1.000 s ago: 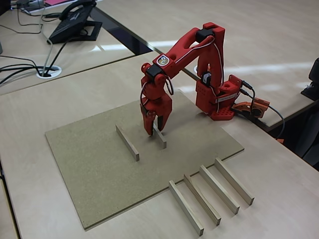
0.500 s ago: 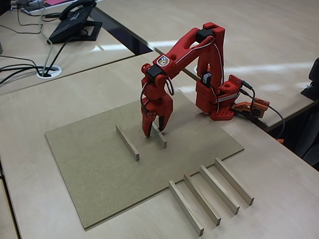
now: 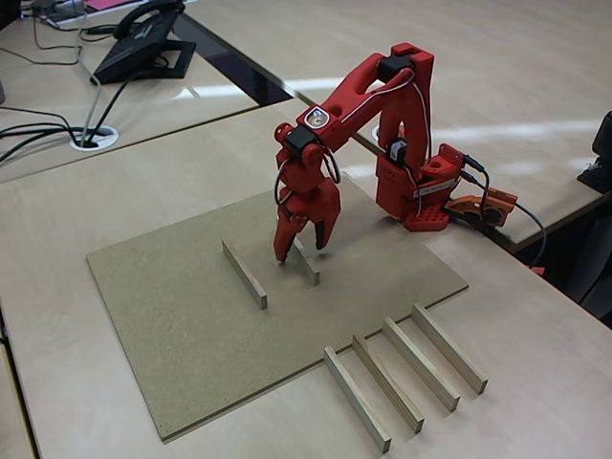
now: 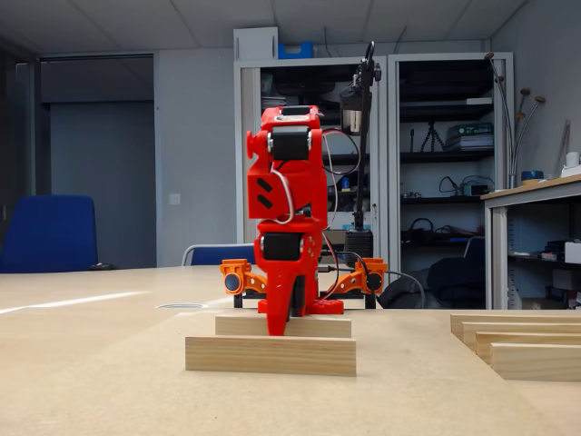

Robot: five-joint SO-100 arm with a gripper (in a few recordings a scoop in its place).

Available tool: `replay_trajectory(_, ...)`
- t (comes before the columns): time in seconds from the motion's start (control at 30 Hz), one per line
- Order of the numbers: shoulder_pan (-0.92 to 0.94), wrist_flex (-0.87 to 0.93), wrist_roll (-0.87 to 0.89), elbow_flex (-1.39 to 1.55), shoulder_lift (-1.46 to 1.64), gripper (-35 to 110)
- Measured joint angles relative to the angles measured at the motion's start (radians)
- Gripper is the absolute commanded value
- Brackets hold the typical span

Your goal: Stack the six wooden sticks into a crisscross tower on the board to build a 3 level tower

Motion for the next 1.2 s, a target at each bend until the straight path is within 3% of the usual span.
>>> replay_trajectory(0.37, 0.006, 0.075, -0.025, -0.095, 0.021, 32)
replay_trajectory(0.6, -0.086, 0.143, 0.025, -0.163, 0.058, 32)
replay_trajectory(0.9, -0.442, 0.209, 0.368, -0.172, 0.218, 28)
replay_trajectory(1.2, -0.746, 0.031, 0.707, -0.098, 0.216, 27)
